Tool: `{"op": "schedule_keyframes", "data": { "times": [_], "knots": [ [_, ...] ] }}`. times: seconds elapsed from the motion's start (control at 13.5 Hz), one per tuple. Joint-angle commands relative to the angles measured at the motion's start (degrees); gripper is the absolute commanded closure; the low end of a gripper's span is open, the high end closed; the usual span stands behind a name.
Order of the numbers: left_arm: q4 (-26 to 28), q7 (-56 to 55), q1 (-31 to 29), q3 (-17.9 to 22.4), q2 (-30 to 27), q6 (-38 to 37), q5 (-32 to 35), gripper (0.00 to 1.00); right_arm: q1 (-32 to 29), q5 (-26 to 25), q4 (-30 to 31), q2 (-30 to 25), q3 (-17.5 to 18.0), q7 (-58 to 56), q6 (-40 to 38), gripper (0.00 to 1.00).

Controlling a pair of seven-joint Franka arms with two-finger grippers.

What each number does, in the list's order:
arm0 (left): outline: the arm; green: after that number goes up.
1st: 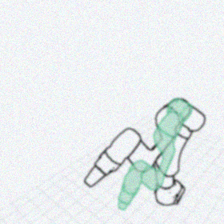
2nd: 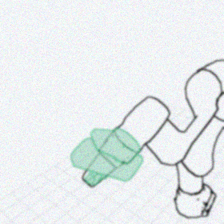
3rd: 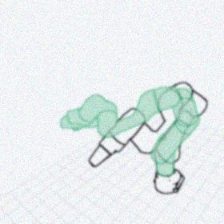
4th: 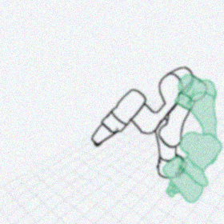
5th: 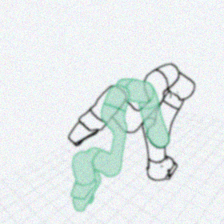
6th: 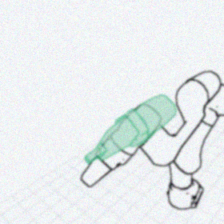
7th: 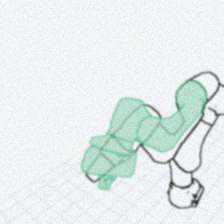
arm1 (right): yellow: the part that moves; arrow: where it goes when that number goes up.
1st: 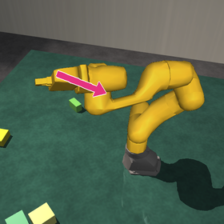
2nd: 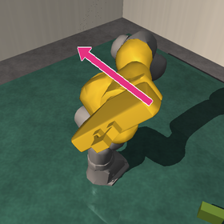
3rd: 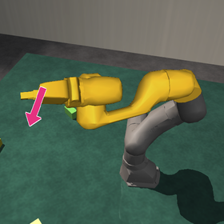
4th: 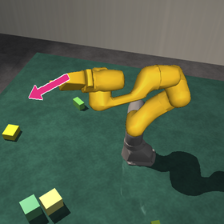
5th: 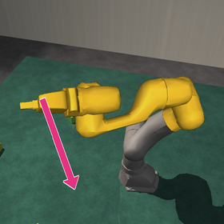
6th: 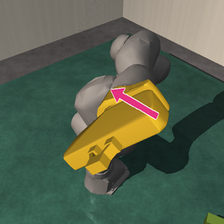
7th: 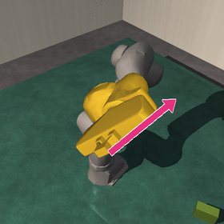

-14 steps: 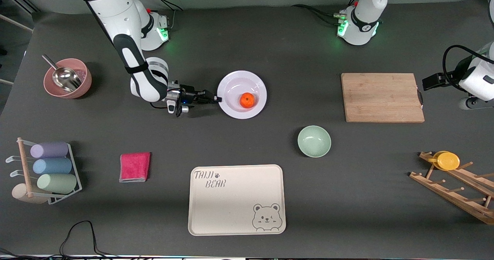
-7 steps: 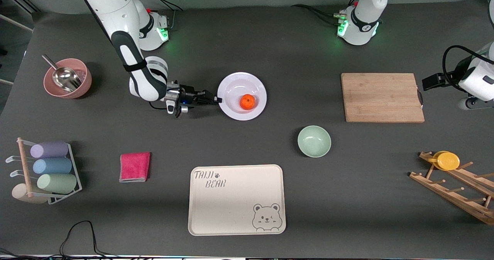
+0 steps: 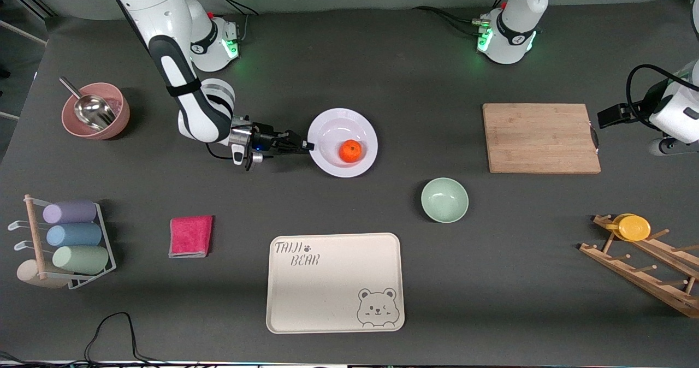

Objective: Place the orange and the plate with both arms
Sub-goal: 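Grasp the rim of the white plate with the right gripper, then slide the plate with the right gripper onto the bear placemat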

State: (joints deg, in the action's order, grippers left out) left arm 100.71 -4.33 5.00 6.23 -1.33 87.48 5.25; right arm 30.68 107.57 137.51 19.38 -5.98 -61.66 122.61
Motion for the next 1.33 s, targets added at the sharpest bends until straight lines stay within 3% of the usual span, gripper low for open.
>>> {"op": "schedule_keyframes", "data": {
  "times": [0.0,0.22,0.52,0.67,0.89,1.26],
  "knots": [
    [-0.3,0.8,0.5,0.6,0.1,-0.8,-0.1,0.0,0.1,-1.6,-0.8,-2.7,-0.7,3.7,0.2,1.0],
    [-0.3,0.8,0.4,0.6,0.2,-0.8,-0.1,0.0,-0.3,-6.7,-6.5,-1.5,-4.4,8.3,-0.8,1.0],
    [-0.3,0.8,0.4,0.6,0.3,-0.8,-0.1,0.0,-3.1,-8.1,-16.0,2.8,-4.7,13.0,-5.4,1.0],
    [-0.3,0.8,0.4,0.6,0.3,-0.8,-0.1,0.0,-4.4,-8.3,-22.9,5.9,-4.7,16.8,-6.3,1.0],
    [-0.3,0.8,0.4,0.6,0.3,-1.4,-0.1,0.0,-7.9,-13.9,-35.0,11.7,-4.7,23.3,-7.9,1.0],
    [-0.6,0.8,0.4,0.6,0.6,-1.3,-0.1,0.0,-11.5,-14.1,-55.2,23.2,-4.7,32.6,-12.2,1.0]
  ]
}}
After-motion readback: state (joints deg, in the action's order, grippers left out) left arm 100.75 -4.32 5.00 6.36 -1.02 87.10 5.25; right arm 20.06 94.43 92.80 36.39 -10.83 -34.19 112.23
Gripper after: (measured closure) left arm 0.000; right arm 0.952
